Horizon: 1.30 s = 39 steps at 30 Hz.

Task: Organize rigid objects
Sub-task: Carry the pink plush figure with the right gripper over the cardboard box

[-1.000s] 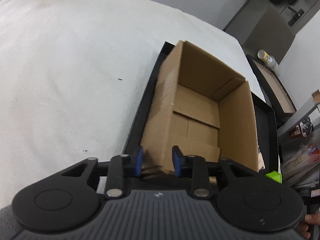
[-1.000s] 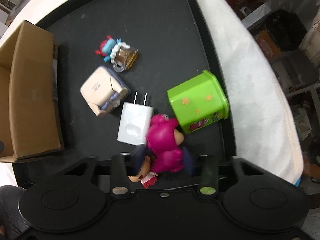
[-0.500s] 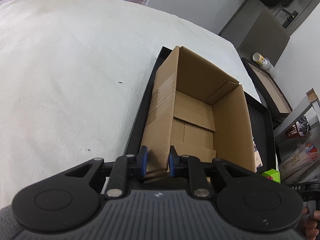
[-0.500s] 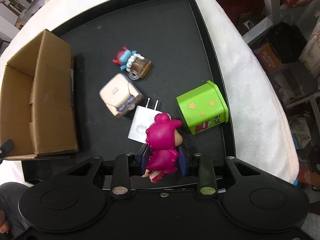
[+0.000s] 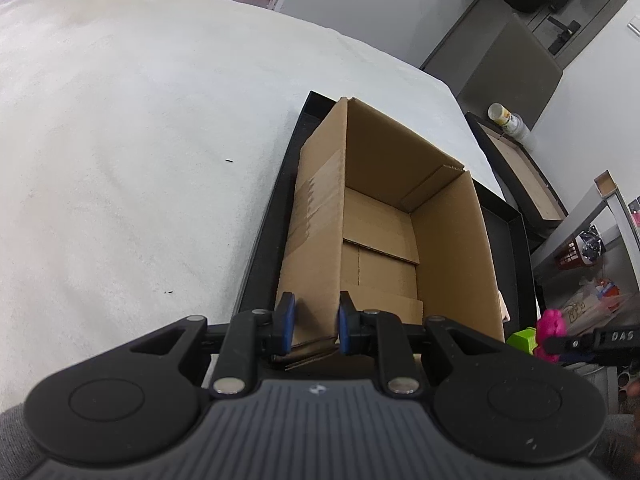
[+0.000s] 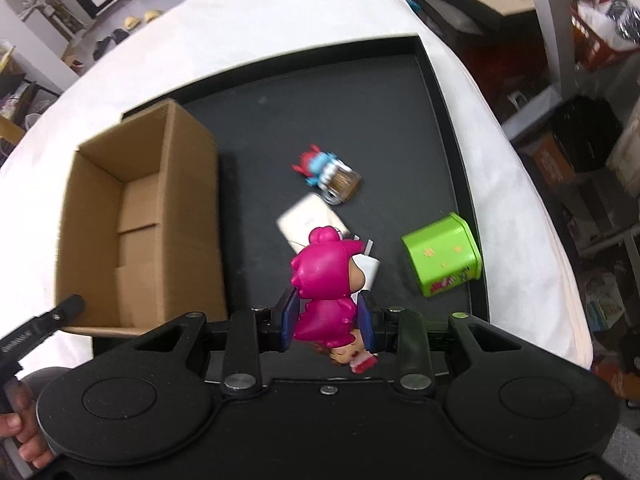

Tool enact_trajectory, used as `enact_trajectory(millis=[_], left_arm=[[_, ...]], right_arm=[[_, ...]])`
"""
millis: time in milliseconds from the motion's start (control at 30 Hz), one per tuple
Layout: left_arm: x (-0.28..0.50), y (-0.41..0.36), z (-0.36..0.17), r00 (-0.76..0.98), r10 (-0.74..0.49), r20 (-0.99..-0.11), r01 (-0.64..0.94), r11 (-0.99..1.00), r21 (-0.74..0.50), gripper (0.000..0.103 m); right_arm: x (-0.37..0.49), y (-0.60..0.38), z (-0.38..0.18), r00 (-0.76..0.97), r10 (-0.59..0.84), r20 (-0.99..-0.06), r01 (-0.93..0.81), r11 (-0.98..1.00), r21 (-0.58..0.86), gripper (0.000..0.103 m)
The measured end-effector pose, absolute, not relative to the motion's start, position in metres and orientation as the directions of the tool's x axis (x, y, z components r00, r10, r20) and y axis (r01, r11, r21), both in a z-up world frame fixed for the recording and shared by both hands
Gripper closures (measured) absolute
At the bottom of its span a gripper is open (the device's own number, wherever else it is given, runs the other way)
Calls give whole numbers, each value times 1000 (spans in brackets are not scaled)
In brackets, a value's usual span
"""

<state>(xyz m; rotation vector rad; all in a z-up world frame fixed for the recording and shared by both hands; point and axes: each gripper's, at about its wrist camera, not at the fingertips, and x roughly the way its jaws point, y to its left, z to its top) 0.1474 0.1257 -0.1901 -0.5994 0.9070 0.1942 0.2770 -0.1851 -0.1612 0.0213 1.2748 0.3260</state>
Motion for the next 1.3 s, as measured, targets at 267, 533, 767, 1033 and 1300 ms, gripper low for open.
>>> enact_trajectory(millis=[267, 533, 767, 1033, 1300], left_arm=[[144, 126, -189, 621, -112, -776, -367, 834, -413, 83], [140, 133, -191, 633, -133, -763, -357, 825, -439, 83], [142, 132, -192, 615, -138, -776, -363, 825, -434, 83], [146, 134, -196, 603, -153, -783, -374, 813, -447, 83], [147, 134, -198, 596, -162, -786, -362, 820, -444, 83]], right_arm=[[269, -166, -137, 292, 280, -914, -268, 942, 203, 72], [268, -142, -117, 317, 313, -895, -313, 926, 213, 72], [272, -126, -108, 315, 350, -882, -329, 912, 244, 72], [270, -93, -100, 296, 380, -876, -371, 891, 261, 72], [269, -58, -102, 283, 385, -878, -416, 875, 250, 72]])
